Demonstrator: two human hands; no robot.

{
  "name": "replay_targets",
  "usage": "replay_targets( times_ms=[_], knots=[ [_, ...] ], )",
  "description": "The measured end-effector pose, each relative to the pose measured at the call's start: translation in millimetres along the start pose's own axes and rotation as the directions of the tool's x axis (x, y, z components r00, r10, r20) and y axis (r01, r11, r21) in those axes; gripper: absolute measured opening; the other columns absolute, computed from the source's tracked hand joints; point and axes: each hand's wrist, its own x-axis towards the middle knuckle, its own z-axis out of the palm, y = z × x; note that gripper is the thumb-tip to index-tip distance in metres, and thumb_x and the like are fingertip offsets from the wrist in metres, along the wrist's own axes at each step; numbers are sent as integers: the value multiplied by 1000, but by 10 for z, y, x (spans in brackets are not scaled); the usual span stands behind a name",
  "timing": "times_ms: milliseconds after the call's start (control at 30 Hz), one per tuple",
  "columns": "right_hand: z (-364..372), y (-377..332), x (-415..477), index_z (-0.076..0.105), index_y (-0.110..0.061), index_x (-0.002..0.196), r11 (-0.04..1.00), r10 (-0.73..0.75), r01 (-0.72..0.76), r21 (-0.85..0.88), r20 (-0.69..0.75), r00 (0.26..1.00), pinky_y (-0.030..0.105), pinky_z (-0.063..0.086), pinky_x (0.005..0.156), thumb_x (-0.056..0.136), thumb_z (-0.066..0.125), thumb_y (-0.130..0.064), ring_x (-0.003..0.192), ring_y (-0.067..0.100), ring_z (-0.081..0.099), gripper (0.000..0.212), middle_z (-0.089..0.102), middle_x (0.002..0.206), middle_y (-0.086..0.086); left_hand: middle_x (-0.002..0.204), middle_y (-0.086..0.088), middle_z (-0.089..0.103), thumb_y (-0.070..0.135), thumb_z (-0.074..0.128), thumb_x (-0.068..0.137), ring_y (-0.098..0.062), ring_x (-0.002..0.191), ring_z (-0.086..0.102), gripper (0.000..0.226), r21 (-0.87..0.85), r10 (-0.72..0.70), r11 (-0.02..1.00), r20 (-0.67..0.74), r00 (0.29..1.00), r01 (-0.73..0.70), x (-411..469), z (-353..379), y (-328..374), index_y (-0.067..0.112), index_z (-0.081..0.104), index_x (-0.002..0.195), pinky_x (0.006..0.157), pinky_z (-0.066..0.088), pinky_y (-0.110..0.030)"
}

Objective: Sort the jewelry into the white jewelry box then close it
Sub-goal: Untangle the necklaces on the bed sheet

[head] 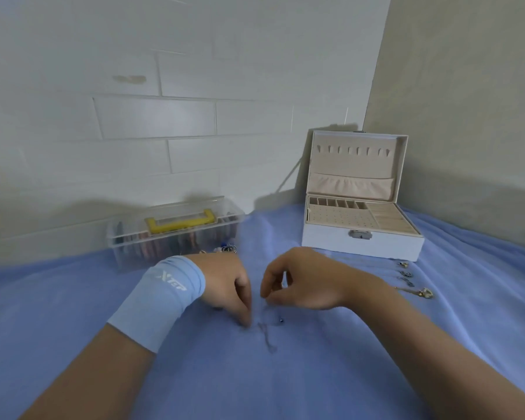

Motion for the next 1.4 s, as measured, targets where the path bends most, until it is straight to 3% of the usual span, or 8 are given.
replay_targets(
  times_ms=[100, 400, 600, 833, 1000, 1067, 1233, 1400],
  knots=[
    [106, -24, 35, 78, -29, 97, 1000, 6, -7, 19, 39, 999, 11, 46, 65, 84, 75, -22, 67, -4, 56, 15, 68, 83, -11, 84, 20, 72, 38, 78, 77, -4, 86, 67, 6, 27, 22, 999, -1, 1000, -22, -26, 9, 13, 36, 77, 83, 84, 55, -23],
    [9, 29, 3, 79, -17, 94, 993, 38, -42, 112, 39, 999, 8, 38, 57, 88, 77, -18, 53, -6, 53, 7, 70, 71, -24, 72, 10, 71, 20, 68, 88, -4, 66, 63, 7, -282, 146, 949, -6, 989, -142, -141, -116, -92, 22, 70, 81, 64, 44, -19],
    [-150, 88, -118, 79, -28, 83, 995, 72, -84, 55, 196, 978, 10, 36, 57, 82, 82, -19, 56, -3, 50, 10, 63, 62, -24, 87, 13, 75, 36, 62, 96, -8, 72, 62, 16, -331, 291, 922, 246, 925, -202, -127, -38, 53, 31, 76, 101, 61, 38, -20],
    [-261, 116, -231, 79, -32, 84, 989, 147, -150, -5, 231, 962, 9, 38, 60, 89, 68, -17, 56, -4, 52, 19, 65, 69, -21, 78, 16, 74, 47, 66, 89, -8, 57, 61, 24, -198, 73, 978, 26, 997, -67, -14, 8, 57, 24, 73, 89, 73, 45, -22],
    [-185, 31, -186, 74, -22, 63, 930, 365, -342, -133, 249, 897, 19, 43, 61, 84, 67, -54, 52, 2, 52, 39, 64, 59, -8, 78, 5, 76, 62, 73, 69, -14, 64, 65, 44, -8, -38, 999, -20, 999, 38, 141, 169, 215, 20, 77, 81, 74, 56, -28],
    [-102, 10, -156, 73, -21, 63, 919, 376, -321, -229, 262, 889, 19, 44, 61, 78, 73, -62, 56, 3, 54, 44, 65, 58, -8, 76, 10, 74, 52, 74, 75, -12, 71, 67, 33, 11, -1, 1000, 7, 1000, 0, 135, 151, 249, 21, 78, 85, 70, 53, -23],
    [-188, 62, -212, 79, -23, 81, 935, 345, -297, -195, 296, 891, 22, 50, 70, 76, 83, -38, 69, 3, 62, 16, 74, 76, -7, 67, 17, 68, 39, 73, 82, -2, 63, 57, 20, 47, -23, 999, 125, 992, 17, 33, 49, 175, 22, 79, 90, 54, 42, -8],
    [-323, 141, -309, 79, -21, 84, 915, 398, -316, -252, 421, 815, 27, 46, 65, 78, 81, -32, 66, 8, 57, 13, 69, 70, -10, 68, 17, 69, 40, 75, 80, -5, 64, 58, 19, 105, -138, 988, 255, 957, 115, -105, -60, -22, 22, 78, 86, 73, 50, -19]
  ],
)
